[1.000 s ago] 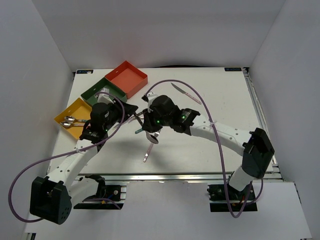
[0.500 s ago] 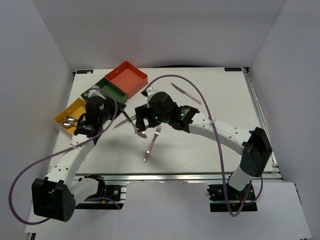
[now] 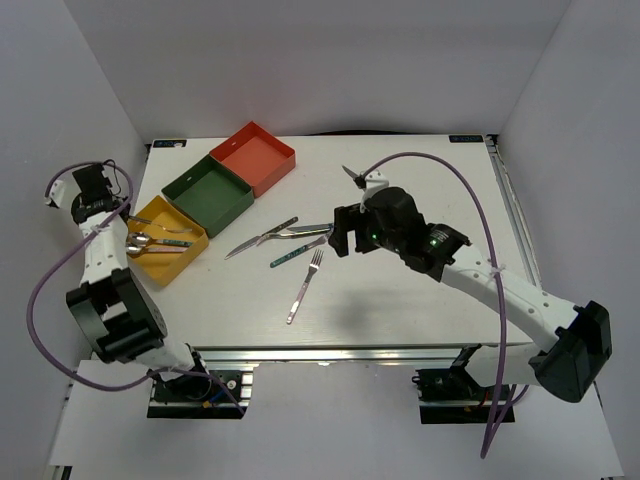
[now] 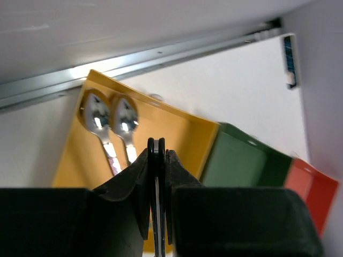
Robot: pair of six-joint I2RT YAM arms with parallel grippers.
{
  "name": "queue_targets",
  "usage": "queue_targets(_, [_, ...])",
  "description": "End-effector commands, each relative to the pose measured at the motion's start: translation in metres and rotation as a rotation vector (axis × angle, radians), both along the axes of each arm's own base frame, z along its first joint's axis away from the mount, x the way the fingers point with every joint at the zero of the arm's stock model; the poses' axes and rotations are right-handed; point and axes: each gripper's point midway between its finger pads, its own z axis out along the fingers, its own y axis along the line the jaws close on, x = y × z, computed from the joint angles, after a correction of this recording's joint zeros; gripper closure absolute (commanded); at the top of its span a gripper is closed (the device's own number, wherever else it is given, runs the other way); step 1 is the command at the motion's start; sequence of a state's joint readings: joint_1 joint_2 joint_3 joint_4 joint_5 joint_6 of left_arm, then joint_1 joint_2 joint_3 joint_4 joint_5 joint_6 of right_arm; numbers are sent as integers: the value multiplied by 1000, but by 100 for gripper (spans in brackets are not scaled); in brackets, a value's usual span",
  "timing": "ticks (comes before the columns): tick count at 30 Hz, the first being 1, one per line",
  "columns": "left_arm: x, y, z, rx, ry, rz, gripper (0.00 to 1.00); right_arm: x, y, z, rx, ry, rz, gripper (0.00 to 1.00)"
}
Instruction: Sort the eating utensils into containers
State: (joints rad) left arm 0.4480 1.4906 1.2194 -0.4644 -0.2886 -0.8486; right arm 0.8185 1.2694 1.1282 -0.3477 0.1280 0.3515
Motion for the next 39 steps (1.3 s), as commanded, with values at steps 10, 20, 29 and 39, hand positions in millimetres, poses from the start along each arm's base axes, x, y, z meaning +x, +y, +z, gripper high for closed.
queue_targets(10, [15,29,-17,-4,32,49,37,-6,-19,-7,-35,-31,5,11])
queue_targets(20, [1,-2,45,44,-65,-112,2,31,-25,-26,-67,19,-53,11])
queue_targets(29, [-52,-175,28,175,-111,-750,2,184,-94,-136,-400,161,-143,11])
queue_targets(39, [-73,-199,16,229,-151,-860,2,291,-137,-191,-480,155,-62,13])
